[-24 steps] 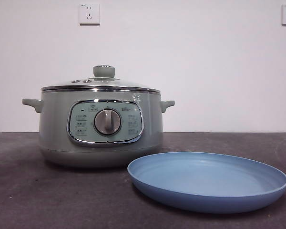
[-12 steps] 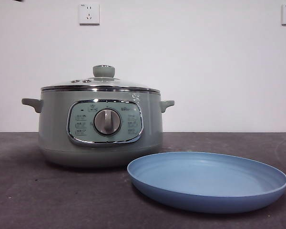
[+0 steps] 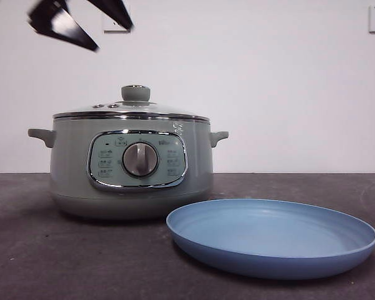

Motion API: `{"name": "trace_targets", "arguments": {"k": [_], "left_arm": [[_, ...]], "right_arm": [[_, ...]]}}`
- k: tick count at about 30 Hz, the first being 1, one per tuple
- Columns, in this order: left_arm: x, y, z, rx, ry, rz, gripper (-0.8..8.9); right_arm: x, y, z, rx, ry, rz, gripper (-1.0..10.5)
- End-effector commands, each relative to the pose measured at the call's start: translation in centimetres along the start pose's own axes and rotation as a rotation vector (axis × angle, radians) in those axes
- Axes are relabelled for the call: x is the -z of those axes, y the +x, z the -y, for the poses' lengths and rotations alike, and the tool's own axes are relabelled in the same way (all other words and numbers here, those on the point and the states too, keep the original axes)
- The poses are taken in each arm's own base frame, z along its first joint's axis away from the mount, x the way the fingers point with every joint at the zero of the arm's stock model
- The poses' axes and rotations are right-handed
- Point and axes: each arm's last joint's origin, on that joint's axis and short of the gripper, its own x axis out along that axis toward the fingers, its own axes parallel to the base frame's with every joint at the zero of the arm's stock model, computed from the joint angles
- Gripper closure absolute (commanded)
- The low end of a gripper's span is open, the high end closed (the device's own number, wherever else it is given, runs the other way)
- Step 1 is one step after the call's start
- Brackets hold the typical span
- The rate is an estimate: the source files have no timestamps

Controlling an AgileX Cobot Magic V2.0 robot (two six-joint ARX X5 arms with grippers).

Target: Take the potato out from the steamer,put the potato on the plate,close the lid

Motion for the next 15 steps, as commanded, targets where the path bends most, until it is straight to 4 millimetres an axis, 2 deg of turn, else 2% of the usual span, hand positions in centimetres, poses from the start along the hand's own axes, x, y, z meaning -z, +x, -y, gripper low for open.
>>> {"name": "trace_targets", "arguments": {"k": [1,8,15], "left_arm": [[0.0,2.2,-0.2,0.005,0.028,-0.011,1.22],[1.0,6.4,-0.6,-0.028,0.033,-0.062,1.22],[1.2,7.4,-0.6,-0.028,0.041,-0.057,1.26]], "right_arm": [[-0.1,-0.1,-0.1,-0.001,0.003,0.006,2.9],[-0.1,-0.1,-0.1,-0.001,0.003,0.006,2.9],[-0.1,-0.1,-0.1,-0.001,0.003,0.006,2.9]]}}
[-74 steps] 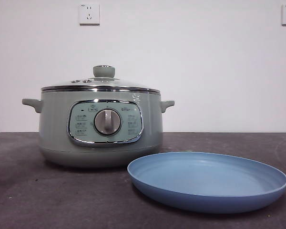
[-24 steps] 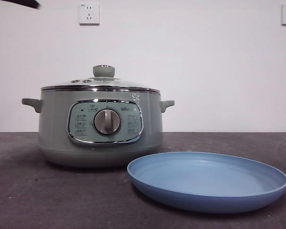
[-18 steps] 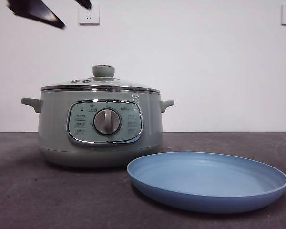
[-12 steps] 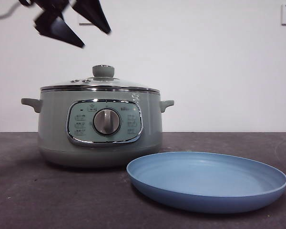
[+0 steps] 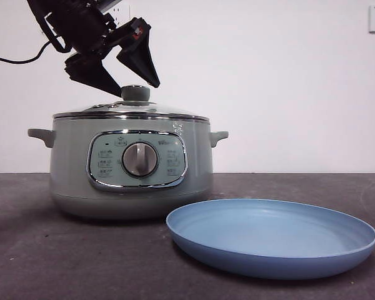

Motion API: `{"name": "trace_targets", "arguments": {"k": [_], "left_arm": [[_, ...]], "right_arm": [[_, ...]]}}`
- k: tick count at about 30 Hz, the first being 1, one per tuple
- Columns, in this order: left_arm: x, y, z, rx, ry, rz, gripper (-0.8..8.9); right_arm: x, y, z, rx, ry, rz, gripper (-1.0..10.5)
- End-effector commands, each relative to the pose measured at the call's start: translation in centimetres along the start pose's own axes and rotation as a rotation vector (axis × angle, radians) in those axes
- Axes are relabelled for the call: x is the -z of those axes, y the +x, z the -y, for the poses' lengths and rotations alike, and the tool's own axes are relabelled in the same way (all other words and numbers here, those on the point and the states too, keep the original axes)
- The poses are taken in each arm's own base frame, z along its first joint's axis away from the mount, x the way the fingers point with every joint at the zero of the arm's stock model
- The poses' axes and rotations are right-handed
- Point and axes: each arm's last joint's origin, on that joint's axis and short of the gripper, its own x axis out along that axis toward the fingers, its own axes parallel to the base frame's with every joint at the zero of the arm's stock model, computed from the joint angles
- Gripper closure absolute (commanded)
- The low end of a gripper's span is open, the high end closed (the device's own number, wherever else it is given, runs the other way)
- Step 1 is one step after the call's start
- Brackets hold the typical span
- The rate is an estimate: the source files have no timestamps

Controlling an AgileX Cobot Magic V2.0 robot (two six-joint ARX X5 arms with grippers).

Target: Take the potato out from the steamer,put the potato on the plate,close the lid

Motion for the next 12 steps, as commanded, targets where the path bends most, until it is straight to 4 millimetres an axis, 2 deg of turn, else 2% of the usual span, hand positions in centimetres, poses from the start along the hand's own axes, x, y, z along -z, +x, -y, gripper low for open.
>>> {"name": "trace_targets", "arguments": {"k": [1,12], "left_arm": [[-0.17,0.10,0.10,-0.002,0.021,0.018,1.26],[0.06,0.15,0.27,-0.011,0.016,-0.010,1.27]], "right_arm": [[-0.11,-0.05,-0.05,-0.001,0.000,0.006,2.9],[-0.11,-0.06,-0.06,-0.001,0.000,0.007,2.9]]}}
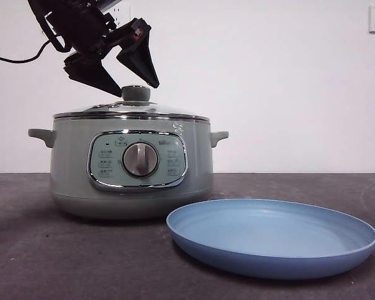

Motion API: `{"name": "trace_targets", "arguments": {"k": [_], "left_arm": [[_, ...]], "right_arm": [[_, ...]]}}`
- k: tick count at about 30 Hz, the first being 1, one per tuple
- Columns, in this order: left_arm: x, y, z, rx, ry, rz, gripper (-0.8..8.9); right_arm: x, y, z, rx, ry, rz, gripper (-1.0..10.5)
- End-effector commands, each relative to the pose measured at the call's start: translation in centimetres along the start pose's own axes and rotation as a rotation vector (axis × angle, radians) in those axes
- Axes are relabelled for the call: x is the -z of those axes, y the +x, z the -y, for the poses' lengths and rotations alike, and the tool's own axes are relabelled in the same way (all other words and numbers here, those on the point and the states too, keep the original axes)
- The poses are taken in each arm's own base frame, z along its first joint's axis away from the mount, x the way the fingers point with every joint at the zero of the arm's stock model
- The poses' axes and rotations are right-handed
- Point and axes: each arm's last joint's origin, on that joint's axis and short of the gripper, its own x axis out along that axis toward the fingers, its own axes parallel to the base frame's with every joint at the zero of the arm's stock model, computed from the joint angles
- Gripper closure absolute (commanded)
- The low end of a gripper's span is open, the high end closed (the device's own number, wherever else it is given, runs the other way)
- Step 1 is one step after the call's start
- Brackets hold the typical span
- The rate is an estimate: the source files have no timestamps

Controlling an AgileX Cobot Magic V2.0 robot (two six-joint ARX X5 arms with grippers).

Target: Take the potato out from the steamer,put the potato on the plate,close the lid

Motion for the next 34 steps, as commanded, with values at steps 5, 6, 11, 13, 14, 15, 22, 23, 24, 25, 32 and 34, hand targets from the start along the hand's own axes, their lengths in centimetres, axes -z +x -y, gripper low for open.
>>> {"name": "trace_targets", "arguments": {"k": [5,6,11,13,14,15,22,23,24,25,32,34], "left_arm": [[0.12,0.57,0.48,0.034,0.018,-0.006,1.27],[0.21,0.74,0.48,0.047,0.016,-0.009,1.27],[0.41,1.17,0.40,0.053,0.010,-0.019,1.28],[0.34,1.17,0.35,0.035,0.012,-0.015,1.91],[0.35,1.17,0.32,0.026,0.011,-0.017,2.43],[0.37,1.17,0.31,0.024,0.011,-0.019,2.94],[0.41,1.17,0.32,0.023,0.010,-0.023,6.67],[0.42,1.17,0.33,0.023,0.010,-0.024,7.14],[0.41,1.17,0.33,0.023,0.010,-0.024,7.56],[0.41,1.17,0.32,0.023,0.010,-0.023,8.02],[0.34,1.14,0.31,0.024,0.011,-0.017,8.22],[0.23,1.11,0.30,0.022,0.013,-0.007,8.22]], "right_arm": [[-0.11,-0.06,-0.06,-0.001,0.000,0.007,2.9],[-0.11,-0.06,-0.06,-0.001,0.000,0.007,2.9],[-0.10,-0.06,-0.06,-0.001,0.000,0.006,2.9],[-0.10,-0.06,-0.06,-0.001,0.000,0.006,2.9],[-0.10,-0.06,-0.06,-0.001,0.000,0.006,2.9],[-0.10,-0.06,-0.06,-0.001,0.000,0.006,2.9],[-0.11,-0.06,-0.06,-0.001,-0.001,0.007,2.9],[-0.11,-0.06,-0.06,-0.001,-0.001,0.007,2.9],[-0.10,-0.06,-0.06,-0.001,0.000,0.006,2.9],[-0.10,-0.06,-0.06,-0.001,0.000,0.006,2.9],[-0.11,-0.06,-0.06,-0.001,0.000,0.007,2.9],[-0.11,-0.06,-0.06,-0.001,0.000,0.007,2.9]]}}
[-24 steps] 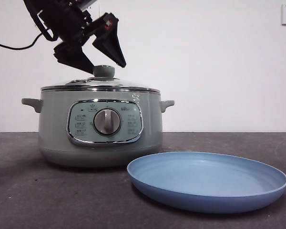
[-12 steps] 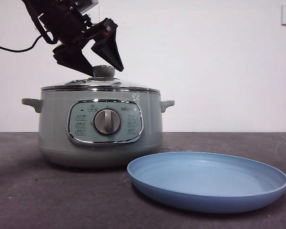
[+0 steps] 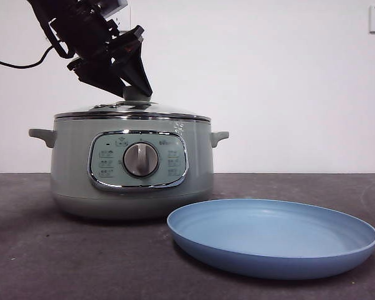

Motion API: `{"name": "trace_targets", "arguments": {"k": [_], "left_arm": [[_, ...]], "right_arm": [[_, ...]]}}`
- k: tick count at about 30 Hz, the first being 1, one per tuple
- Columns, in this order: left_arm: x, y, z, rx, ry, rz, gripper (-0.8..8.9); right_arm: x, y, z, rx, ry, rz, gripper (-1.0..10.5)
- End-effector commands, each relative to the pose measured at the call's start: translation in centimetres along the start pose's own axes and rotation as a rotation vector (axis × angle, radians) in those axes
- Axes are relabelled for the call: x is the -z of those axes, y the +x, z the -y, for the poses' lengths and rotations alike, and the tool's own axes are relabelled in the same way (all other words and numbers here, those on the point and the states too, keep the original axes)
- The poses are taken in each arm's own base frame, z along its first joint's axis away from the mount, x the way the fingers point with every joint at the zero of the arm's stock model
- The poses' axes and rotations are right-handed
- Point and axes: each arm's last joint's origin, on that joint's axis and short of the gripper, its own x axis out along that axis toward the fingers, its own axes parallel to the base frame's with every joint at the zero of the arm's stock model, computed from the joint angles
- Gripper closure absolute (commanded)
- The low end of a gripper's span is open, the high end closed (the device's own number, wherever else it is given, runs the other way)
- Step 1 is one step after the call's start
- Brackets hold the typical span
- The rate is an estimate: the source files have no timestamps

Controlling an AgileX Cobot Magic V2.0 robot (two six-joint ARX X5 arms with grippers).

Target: Take the potato out from the steamer,put the potato on the plate,close the lid

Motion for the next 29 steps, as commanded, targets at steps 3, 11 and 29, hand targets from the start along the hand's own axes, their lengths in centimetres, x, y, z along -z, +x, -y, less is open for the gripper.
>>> {"name": "trace_targets", "arguments": {"k": [3,11,29], "left_arm": [[-0.1,0.1,0.1,0.013,0.005,0.014,8.22],[-1.2,-1.9,0.1,-0.009,-0.005,0.073,8.22],[-1.3,-18.3,2.2,-0.142,-0.048,0.231,8.22]], "right_arm": [[-0.1,-0.1,-0.1,-0.001,0.000,0.007,2.9],[-0.4,0.0,0.0,0.000,0.017,0.027,2.9],[-6.1,6.2,1.7,-0.090,0.081,0.065,2.9]]}}
